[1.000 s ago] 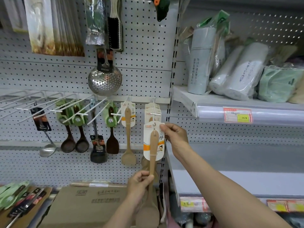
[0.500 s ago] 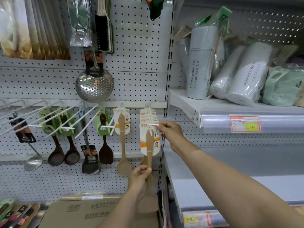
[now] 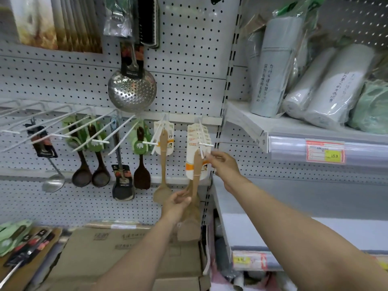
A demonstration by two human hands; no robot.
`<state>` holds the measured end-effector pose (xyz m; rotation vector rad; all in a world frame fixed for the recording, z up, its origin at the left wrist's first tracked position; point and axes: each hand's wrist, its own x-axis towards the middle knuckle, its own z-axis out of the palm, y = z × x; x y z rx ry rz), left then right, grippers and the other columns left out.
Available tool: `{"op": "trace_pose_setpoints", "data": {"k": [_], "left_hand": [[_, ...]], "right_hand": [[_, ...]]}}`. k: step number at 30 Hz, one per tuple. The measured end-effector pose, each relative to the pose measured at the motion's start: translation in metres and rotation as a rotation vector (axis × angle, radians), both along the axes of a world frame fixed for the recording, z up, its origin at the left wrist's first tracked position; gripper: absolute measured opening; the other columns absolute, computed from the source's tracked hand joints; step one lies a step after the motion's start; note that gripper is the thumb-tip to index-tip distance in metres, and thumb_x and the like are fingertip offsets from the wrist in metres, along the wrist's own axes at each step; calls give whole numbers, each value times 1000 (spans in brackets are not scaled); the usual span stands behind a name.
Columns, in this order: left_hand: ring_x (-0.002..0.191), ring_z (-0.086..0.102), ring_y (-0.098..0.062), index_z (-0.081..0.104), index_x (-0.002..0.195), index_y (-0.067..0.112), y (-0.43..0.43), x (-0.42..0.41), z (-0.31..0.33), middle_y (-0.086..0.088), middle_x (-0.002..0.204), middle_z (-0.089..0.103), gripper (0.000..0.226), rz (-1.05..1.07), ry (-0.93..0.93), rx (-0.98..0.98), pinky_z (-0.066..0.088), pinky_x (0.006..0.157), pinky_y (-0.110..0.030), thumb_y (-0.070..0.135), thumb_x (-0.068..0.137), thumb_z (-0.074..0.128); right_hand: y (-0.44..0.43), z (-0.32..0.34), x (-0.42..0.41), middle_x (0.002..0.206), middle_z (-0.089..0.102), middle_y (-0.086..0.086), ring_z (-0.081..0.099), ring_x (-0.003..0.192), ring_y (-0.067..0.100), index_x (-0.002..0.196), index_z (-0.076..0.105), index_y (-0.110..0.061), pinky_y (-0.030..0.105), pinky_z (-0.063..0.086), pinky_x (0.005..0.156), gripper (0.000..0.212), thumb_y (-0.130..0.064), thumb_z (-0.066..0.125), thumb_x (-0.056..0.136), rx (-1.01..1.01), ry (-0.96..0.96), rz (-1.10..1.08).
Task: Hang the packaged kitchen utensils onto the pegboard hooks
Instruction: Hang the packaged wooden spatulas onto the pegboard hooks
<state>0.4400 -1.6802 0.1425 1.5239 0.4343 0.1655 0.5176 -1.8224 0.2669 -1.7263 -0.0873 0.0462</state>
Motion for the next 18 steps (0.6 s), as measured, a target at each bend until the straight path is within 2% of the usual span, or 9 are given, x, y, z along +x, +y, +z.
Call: {"op": "trace_pose_setpoints", "data": {"k": [2, 3, 4, 6, 8, 9, 13, 15, 18], "left_hand": [[109, 59, -15, 65, 120, 23, 17, -20, 10, 6, 110, 64, 32, 4, -19, 96, 47, 96, -32, 17, 90, 72], [110, 59, -16, 65, 121, 23, 28, -32, 17, 5, 112, 64, 34, 9, -26, 136, 46, 96, -32, 17, 89, 73], [111, 59, -16, 64, 122, 23, 40, -44, 25, 4, 115, 64, 36, 13, -29, 179, 46, 96, -31, 15, 88, 73], [113, 59, -17, 64, 123, 22, 69, -71, 42, 3, 119, 64, 41, 6, -40, 319, 48, 98, -32, 13, 85, 76], [118, 58, -20, 63, 126, 22, 104, -100, 59, 2, 125, 63, 46, 3, -29, 494, 47, 101, -34, 13, 83, 78], [120, 58, -21, 62, 129, 22, 123, -116, 68, 0, 130, 62, 49, 10, -18, 584, 47, 101, -34, 14, 83, 79], [115, 60, -22, 62, 129, 21, 205, -193, 100, -2, 128, 64, 52, 91, -21, 903, 50, 100, -36, 20, 81, 81], [121, 55, -28, 56, 134, 24, 246, -239, 113, -6, 131, 59, 57, 153, 35, 1041, 49, 99, -43, 32, 83, 78], [126, 49, -33, 46, 143, 27, 304, -305, 130, -10, 138, 52, 60, 229, 130, 1161, 50, 97, -49, 45, 90, 67]], "right_hand": [[-2, -11, -16, 136, 58, 6, 57, 119, 24, 136, 55, -14, 40, 49, 102, 55, -40, 72, 91, -122, 80, -91], [-1, -16, -25, 143, 53, 7, 53, 128, 28, 141, 51, -12, 41, 47, 106, 61, -40, 72, 91, -198, 120, -117], [2, -18, -36, 147, 51, 9, 50, 132, 31, 144, 48, -11, 39, 45, 106, 64, -39, 71, 92, -282, 142, -118], [15, -20, -57, 145, 53, 10, 53, 128, 30, 143, 48, -10, 37, 47, 102, 63, -37, 71, 92, -460, 121, -60], [43, -15, -84, 135, 60, 9, 58, 113, 27, 136, 54, -13, 34, 49, 90, 55, -37, 72, 90, -653, 44, 35], [62, -10, -100, 133, 61, 8, 59, 110, 26, 136, 55, -15, 34, 50, 88, 55, -38, 73, 90, -758, -12, 89], [156, 10, -171, 135, 60, 7, 58, 120, 29, 144, 50, -25, 41, 52, 96, 61, -45, 71, 90, -1077, -310, 275], [206, 18, -208, 135, 59, 8, 56, 121, 31, 142, 50, -27, 44, 51, 97, 59, -53, 65, 91, -1154, -443, 323], [277, 29, -261, 141, 56, 7, 51, 128, 32, 145, 47, -28, 47, 50, 100, 62, -61, 56, 93, -1109, -557, 425]]}}
